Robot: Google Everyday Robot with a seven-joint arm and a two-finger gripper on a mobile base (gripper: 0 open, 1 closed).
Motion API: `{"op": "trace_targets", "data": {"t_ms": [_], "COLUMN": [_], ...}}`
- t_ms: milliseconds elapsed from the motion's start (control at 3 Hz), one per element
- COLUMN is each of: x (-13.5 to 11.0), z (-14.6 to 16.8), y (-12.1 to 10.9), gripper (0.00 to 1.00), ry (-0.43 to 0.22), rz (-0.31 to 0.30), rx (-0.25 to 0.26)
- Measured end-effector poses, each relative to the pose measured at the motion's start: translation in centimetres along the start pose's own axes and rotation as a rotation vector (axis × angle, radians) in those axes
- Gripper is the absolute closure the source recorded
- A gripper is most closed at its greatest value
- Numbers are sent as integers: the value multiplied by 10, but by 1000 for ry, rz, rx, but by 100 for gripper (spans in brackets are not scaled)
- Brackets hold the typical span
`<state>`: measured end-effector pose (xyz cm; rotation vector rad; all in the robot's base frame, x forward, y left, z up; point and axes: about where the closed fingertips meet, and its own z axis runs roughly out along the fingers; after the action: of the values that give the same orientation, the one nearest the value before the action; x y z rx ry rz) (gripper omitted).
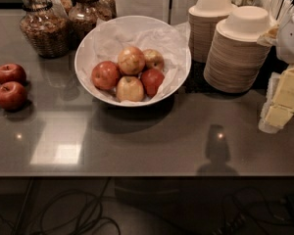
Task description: Pick apple from white bowl
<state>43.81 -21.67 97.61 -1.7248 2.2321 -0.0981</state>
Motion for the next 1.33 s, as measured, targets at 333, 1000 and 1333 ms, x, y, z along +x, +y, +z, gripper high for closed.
{"op": "trace_targets", "data": {"t_ms": [333, 1000, 1333], "x": [-1, -82, -111], "z": [0, 21, 34], "y": [-1, -51, -82], "gripper": [0, 0, 0], "ry": [-2, -78, -140], "rz": [-2, -222, -291], "rx": [2, 62, 87]}}
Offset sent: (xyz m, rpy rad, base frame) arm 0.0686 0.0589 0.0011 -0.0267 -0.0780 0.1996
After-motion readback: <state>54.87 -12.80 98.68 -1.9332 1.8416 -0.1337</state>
